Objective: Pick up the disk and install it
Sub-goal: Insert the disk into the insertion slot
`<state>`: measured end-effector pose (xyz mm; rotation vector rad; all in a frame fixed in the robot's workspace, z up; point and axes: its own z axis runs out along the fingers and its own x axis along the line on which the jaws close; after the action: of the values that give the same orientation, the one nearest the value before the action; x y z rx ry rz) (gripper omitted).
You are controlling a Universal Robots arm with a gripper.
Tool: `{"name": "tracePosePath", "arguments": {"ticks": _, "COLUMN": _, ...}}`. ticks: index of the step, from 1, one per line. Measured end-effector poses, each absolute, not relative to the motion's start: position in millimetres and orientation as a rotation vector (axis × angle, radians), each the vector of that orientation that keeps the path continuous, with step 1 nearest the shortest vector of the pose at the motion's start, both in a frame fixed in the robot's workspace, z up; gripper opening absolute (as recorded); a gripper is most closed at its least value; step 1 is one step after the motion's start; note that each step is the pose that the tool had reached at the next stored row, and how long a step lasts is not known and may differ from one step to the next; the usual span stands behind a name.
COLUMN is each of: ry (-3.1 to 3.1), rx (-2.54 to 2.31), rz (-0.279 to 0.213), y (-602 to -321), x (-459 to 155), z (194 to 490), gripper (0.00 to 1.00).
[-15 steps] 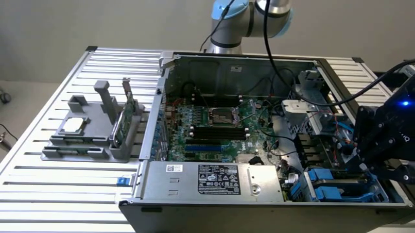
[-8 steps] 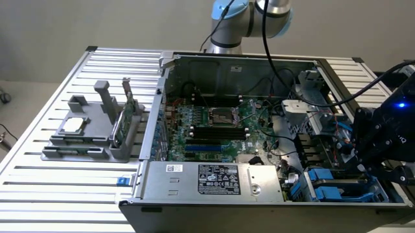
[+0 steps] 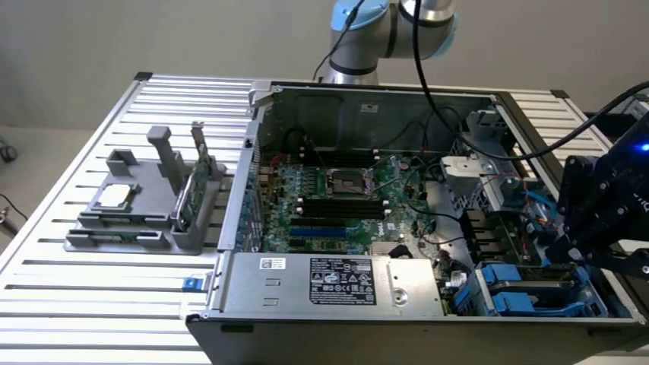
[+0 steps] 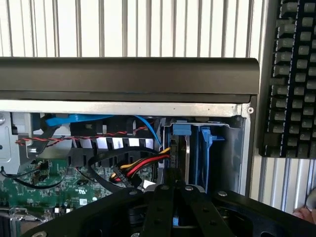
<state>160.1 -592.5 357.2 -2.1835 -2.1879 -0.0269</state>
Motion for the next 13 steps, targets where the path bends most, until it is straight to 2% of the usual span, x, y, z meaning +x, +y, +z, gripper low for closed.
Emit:
{"name": "tracePosePath", "arguments": {"ticks": 7, "ry": -2.188, "rx": -2.183, "rz": -0.027, "y": -592, "x": 160, "z": 385, "gripper": 0.11}}
{"name": "tracePosePath", "arguments": {"ticks": 13, "ry": -2.188, "rx": -2.183, "rz": -0.027, "y": -592, "x": 144, "z": 387, "gripper": 0.11}}
